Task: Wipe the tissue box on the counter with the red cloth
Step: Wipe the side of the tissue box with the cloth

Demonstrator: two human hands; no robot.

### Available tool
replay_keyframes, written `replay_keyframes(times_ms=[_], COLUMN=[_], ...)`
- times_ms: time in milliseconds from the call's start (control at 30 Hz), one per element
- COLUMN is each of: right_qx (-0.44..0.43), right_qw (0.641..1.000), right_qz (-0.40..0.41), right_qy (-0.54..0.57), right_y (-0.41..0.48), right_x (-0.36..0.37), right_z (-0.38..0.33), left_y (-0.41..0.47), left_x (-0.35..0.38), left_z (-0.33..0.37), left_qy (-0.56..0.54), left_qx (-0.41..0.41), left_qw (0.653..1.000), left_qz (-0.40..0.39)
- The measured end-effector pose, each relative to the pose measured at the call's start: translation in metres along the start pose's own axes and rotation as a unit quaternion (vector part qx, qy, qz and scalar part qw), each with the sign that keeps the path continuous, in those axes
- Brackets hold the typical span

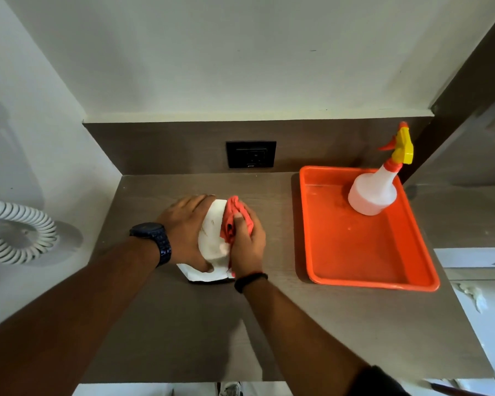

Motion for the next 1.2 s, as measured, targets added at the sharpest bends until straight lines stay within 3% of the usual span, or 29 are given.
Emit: replay_keyframes(times_ms=[100,233,367,500,733,967,1100,1200], right_qx=[0.032,0.068,0.003,-0.043,0.134,0.021,0.148,0.176], right_qw=[0.999,0.998,1.0,0.998,0.99,0.999,0.988,0.983], right_qz=[-0.029,-0.009,-0.003,-0.029,0.014,-0.015,-0.001,0.013], right_qy=[-0.003,0.012,0.01,-0.024,0.04,-0.024,0.042,0.053], right_y=[0.017,-0.007,-0.033,-0.001,-0.015,0.001,0.017,-0.011], right_x=[0.001,-0.009,-0.011,0.004,-0.012,0.003,-0.003,-0.011], right_z=[0.006,0.03,0.017,-0.014,0.04,-0.011,0.014,0.034], left_y=[0.001,0.001,0.003,0.002,0.003,0.002,0.0,0.0], left_x=[0.003,0.005,0.004,0.003,0.008,0.004,0.002,0.002], left_z=[0.0,-0.001,0.0,-0.001,-0.004,-0.003,0.001,0.001], left_qy=[0.011,0.025,0.028,0.014,0.032,0.018,0.015,0.014], left_qx=[-0.002,-0.009,0.004,0.014,-0.01,0.013,0.003,0.0], left_qw=[1.0,1.0,0.999,1.0,0.999,1.0,1.0,1.0], left_qz=[-0.008,-0.013,-0.014,-0.011,-0.023,-0.015,-0.01,-0.016])
Point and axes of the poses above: each hand's wrist, its own y-axis towards the middle knuckle, its own x-axis out of the palm, z = x × y, the point moved 8 cm from there along y, towards the middle knuckle, and after that the axes turned 2 degrees about -z, right-handed, at the moved point
